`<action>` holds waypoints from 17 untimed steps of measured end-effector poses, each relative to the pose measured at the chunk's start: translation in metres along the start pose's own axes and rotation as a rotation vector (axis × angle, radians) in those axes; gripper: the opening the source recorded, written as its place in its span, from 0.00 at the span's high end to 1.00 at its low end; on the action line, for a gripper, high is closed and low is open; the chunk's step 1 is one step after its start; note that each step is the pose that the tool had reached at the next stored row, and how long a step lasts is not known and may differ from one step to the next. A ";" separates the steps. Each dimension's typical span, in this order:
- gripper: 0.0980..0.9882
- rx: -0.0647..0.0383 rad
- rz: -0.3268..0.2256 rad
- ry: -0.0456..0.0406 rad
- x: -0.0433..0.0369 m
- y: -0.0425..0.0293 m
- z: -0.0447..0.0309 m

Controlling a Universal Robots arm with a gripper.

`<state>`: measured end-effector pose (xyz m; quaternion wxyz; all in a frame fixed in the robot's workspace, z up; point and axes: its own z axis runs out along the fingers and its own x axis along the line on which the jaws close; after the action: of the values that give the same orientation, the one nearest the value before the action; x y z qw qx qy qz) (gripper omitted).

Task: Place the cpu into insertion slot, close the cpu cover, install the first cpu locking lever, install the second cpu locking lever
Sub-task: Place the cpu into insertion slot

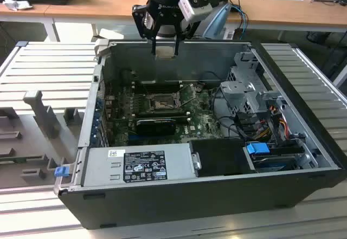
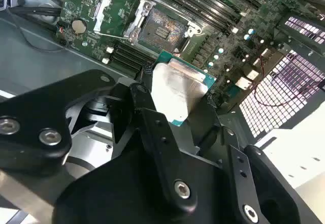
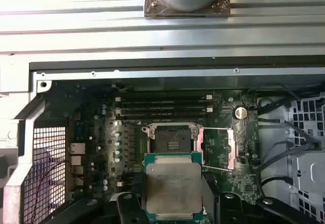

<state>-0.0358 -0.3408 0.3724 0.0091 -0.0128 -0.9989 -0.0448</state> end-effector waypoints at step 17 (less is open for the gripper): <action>0.52 -0.002 0.100 -0.0079 -0.0002 -0.0005 0.0032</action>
<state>-0.0357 -0.3410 0.3691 0.0074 -0.0631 -0.9970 -0.0452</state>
